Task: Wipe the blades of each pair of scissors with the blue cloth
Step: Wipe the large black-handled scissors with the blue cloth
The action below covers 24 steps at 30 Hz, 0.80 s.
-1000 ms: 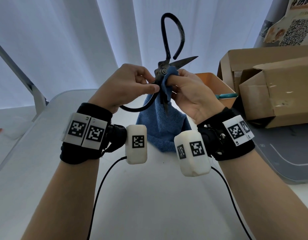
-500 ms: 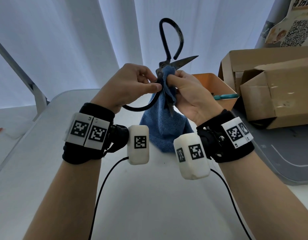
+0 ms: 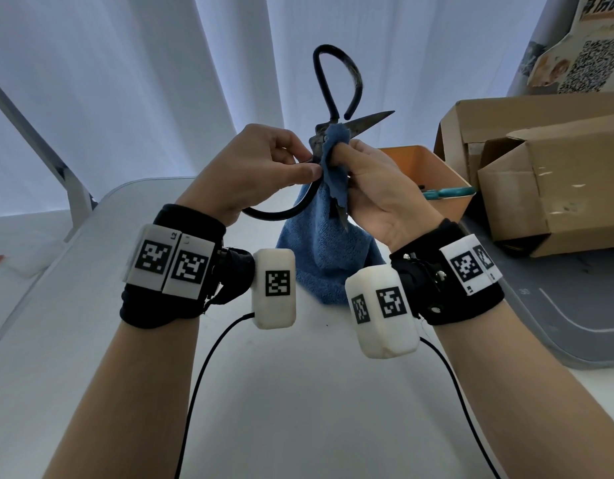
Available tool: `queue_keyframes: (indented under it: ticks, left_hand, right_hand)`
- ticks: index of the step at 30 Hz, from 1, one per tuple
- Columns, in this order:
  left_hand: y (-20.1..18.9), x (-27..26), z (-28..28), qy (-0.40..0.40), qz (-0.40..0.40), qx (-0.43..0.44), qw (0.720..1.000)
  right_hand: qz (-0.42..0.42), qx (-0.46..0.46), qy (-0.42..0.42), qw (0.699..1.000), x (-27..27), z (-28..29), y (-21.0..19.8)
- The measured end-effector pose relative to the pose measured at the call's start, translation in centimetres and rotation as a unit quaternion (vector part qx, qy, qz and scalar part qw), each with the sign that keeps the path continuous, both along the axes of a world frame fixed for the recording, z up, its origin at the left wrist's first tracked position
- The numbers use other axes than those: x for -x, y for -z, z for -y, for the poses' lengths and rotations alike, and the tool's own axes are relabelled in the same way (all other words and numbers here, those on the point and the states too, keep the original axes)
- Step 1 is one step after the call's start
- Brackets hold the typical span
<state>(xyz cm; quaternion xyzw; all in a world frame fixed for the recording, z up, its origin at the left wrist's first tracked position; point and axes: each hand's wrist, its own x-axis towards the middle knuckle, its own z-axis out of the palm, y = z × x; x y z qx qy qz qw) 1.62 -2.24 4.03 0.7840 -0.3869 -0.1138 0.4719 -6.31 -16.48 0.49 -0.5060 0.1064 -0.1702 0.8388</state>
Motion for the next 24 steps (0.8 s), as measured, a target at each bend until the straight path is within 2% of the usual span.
queue_keyframes:
  ticks: [20,24]
  left_hand:
    - [-0.4,-0.2,-0.7,-0.009,-0.014,0.024,1.0]
    - [-0.5,-0.3,-1.0,-0.005,-0.01,0.012,1.0]
  right_hand:
    - [0.009,0.022,0.007,1.0,0.3,0.5,0.2]
    - [0.0,0.088,0.029,0.996,0.4,0.2,0.1]
